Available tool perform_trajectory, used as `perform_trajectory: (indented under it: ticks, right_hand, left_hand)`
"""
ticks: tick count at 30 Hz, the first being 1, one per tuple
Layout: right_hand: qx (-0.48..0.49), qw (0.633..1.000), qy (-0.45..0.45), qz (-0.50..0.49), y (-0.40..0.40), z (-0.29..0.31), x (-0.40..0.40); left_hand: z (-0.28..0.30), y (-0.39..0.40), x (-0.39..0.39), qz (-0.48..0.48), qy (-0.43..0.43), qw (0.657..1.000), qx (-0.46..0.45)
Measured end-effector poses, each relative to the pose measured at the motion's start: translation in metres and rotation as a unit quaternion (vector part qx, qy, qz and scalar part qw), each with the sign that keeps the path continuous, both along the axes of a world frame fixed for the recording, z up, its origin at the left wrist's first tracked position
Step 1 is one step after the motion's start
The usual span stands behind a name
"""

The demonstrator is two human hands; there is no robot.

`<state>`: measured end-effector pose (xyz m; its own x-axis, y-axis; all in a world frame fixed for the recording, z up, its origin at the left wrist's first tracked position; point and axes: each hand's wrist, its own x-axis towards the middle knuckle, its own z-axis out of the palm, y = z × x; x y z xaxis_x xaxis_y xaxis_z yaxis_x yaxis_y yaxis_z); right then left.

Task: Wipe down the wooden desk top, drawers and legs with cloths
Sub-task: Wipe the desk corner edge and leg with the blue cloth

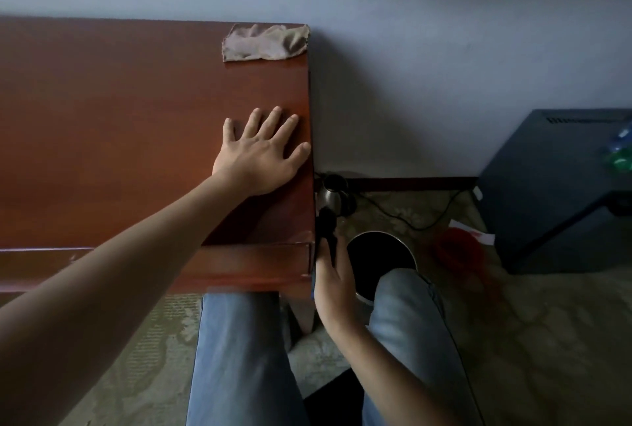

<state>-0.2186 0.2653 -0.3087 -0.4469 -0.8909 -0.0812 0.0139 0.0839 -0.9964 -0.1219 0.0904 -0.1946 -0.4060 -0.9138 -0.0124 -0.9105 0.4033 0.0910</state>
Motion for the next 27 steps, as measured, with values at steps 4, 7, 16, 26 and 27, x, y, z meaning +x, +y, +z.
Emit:
perform_trajectory:
  ticks: [4, 7, 16, 26, 27]
  right_hand:
    - [0.018, 0.993, -0.115, -0.02, 0.017, 0.024, 0.009]
    - [-0.048, 0.985, -0.164, -0.019, 0.02, 0.054, 0.009]
    - [-0.086, 0.942, 0.322, 0.027, -0.028, 0.098, 0.001]
    - [-0.014, 0.854, 0.52, 0.028, -0.018, 0.107, 0.022]
    - [0.011, 0.85, 0.527, 0.024, -0.021, 0.11, 0.024]
  left_hand:
    - [-0.001, 0.0, 0.001, -0.009, -0.002, 1.0, -0.004]
    - [-0.002, 0.0, 0.0, -0.011, -0.001, 1.0, -0.004]
    - [0.003, 0.001, 0.009, -0.05, -0.036, 0.998, 0.018]
    - [0.004, -0.01, 0.012, -0.07, 0.02, 0.996, 0.044]
    - [0.007, -0.01, 0.015, -0.087, 0.024, 0.995, 0.049]
